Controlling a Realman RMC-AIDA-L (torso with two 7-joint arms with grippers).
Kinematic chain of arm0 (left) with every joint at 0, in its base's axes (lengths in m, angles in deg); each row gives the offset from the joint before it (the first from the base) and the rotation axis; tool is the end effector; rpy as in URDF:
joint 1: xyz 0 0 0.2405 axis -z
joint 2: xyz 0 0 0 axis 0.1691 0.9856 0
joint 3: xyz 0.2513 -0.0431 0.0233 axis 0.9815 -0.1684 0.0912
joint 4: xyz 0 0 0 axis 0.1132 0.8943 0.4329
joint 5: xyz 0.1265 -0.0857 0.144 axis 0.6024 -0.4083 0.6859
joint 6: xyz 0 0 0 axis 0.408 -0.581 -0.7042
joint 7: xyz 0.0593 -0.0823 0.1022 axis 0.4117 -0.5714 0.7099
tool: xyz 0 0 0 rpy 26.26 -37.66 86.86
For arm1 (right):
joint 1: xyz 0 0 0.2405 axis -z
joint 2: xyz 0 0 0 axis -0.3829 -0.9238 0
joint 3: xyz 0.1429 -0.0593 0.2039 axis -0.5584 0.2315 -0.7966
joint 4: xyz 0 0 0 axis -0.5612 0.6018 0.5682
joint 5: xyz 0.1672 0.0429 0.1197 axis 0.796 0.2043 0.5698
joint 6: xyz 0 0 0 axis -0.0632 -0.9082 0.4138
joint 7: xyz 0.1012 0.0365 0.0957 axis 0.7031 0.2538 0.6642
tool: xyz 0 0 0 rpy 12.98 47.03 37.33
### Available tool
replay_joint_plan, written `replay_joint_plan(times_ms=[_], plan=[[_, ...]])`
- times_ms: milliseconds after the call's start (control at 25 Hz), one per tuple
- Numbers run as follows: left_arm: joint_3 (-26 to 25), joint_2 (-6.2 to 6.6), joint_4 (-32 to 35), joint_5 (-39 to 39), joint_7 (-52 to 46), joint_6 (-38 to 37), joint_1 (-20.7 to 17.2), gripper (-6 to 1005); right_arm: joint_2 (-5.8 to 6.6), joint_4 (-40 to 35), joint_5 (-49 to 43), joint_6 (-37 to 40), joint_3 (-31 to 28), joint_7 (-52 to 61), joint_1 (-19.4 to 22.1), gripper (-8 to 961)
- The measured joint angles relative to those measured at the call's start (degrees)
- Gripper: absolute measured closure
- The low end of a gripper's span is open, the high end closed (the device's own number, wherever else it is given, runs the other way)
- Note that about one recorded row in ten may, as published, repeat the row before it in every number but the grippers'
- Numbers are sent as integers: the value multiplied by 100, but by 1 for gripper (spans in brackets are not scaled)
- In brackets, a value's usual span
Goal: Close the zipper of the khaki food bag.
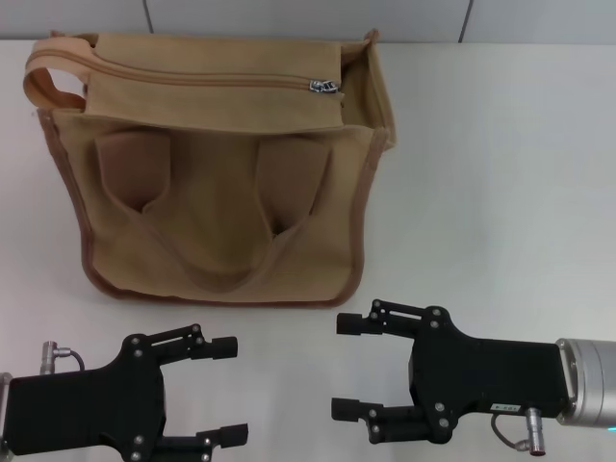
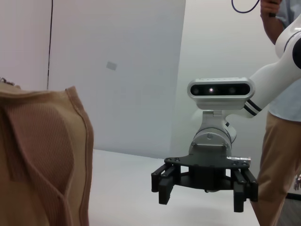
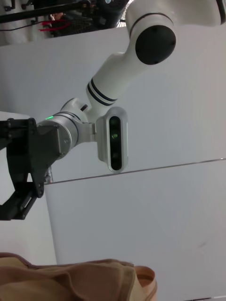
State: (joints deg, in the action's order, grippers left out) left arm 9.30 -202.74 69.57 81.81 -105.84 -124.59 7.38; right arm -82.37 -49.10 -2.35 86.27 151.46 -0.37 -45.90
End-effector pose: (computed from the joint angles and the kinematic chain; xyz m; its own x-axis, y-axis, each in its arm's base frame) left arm -0.3070 0.1989 -0.0147 0.7758 0.1161 0.6202 0.1880 -0.9808 -0.0515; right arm 0.2472 0.2287 -0.0824 0.7272 -0.1163 -0.6765 -0.1431 -0.9896 0.0163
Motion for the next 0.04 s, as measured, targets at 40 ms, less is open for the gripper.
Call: replay_joint_plan(times_ms=[40], plan=[[0, -8, -2, 2, 5, 12, -12, 197, -1, 9, 9, 0, -17, -1, 1, 163]])
